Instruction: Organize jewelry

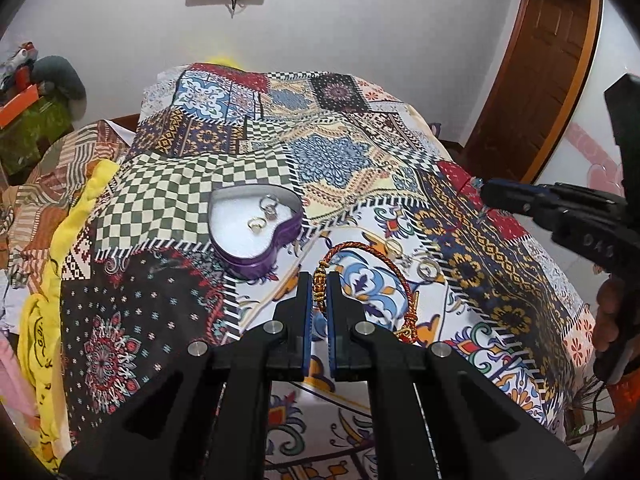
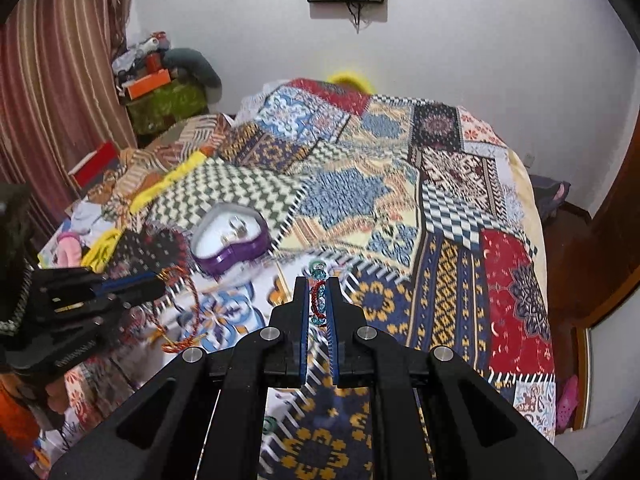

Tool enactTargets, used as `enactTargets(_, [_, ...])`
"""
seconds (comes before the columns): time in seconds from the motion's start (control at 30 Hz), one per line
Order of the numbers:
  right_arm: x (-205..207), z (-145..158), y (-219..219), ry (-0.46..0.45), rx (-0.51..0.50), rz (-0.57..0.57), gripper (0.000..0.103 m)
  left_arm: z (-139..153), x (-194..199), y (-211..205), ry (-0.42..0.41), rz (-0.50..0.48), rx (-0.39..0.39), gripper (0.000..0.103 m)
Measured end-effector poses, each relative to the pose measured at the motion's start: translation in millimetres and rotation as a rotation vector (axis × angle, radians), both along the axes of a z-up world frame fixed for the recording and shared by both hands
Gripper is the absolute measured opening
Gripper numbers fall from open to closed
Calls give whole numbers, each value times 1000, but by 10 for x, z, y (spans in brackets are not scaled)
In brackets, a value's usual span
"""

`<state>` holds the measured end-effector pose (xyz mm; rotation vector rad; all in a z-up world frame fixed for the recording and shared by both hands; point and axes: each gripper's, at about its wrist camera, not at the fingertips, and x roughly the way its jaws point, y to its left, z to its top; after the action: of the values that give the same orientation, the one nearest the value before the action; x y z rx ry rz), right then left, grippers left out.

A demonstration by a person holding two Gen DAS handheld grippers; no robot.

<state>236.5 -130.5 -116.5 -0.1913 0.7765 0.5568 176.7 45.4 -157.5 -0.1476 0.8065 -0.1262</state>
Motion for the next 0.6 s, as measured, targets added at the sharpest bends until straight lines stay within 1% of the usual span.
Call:
enactTargets(0.23, [19, 170, 175, -46, 31, 16, 7, 30, 108, 186, -7, 37, -22, 5])
enactTargets(0.43, [94, 249, 382, -62, 40, 49, 7, 46, 225, 311, -19, 62, 7, 5])
enactTargets(0.6, [211, 240, 557, -57, 45, 74, 7, 42, 348, 424, -27, 84, 30, 5])
